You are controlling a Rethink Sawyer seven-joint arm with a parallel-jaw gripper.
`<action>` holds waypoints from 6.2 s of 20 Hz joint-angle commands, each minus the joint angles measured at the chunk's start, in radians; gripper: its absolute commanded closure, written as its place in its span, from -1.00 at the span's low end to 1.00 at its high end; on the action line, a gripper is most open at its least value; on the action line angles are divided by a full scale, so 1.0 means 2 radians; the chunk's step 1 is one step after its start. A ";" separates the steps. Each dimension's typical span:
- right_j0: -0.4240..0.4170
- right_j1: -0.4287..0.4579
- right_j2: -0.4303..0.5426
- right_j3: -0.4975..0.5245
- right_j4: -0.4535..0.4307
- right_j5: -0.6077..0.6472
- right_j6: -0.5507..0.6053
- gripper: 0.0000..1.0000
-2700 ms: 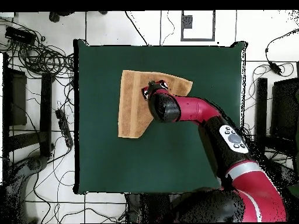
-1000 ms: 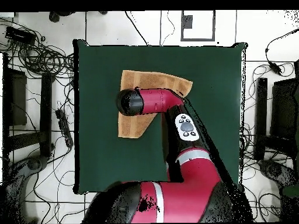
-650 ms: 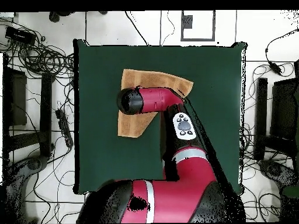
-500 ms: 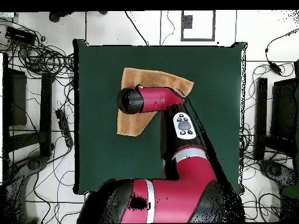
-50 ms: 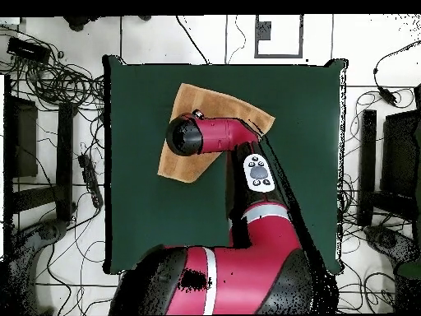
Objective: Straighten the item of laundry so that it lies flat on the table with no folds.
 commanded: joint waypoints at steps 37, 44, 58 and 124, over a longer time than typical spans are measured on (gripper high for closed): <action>0.072 0.188 -0.122 -0.111 0.029 -0.156 0.115 1.00; 0.080 0.196 -0.141 -0.108 0.041 -0.209 0.112 1.00; 0.101 0.213 -0.181 -0.109 0.094 -0.247 0.098 1.00; 0.058 0.000 -0.160 -0.002 0.085 0.087 0.064 1.00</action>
